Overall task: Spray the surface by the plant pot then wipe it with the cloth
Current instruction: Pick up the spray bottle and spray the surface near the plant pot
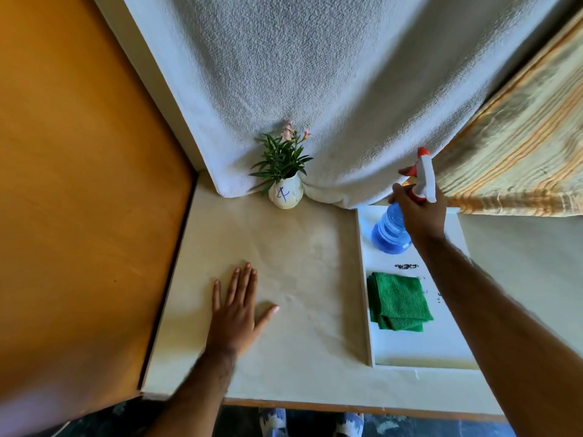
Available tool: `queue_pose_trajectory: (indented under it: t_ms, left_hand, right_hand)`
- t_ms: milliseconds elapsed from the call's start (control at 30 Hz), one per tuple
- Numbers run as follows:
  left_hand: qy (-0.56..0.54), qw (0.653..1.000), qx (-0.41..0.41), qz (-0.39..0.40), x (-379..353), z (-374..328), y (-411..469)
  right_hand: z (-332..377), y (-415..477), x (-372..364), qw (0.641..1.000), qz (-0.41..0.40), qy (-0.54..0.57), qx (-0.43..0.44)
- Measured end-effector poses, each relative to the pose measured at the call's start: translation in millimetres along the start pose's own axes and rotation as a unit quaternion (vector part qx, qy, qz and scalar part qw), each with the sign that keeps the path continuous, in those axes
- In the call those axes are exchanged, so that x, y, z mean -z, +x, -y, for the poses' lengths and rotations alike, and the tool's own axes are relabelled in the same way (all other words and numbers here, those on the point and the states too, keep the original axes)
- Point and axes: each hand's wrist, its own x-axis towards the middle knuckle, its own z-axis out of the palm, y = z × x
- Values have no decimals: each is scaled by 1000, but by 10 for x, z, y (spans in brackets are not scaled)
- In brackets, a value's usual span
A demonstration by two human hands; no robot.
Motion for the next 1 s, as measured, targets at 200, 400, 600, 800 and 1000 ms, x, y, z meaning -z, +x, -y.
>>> queue_pose_trajectory:
  t_ms: [200, 400, 600, 800, 1000]
  left_hand:
    - [4, 1000, 12, -7, -80, 21, 12]
    - [-11, 1000, 7, -23, -109, 33, -4]
    - [-13, 999, 3, -44, -156, 63, 21]
    - [-15, 998, 1, -59, -174, 67, 11]
    - [-13, 998, 0, -67, -172, 67, 9]
  right_hand:
    - [481, -214, -296, 995, 98, 0, -18]
    - [454, -779, -1037, 954, 241, -115, -137]
    - [373, -768, -1455, 933, 255, -171, -186]
    - [416, -673, -1569, 918, 235, -249, -200]
    - [341, -635, -1588, 916, 232, -249, -212]
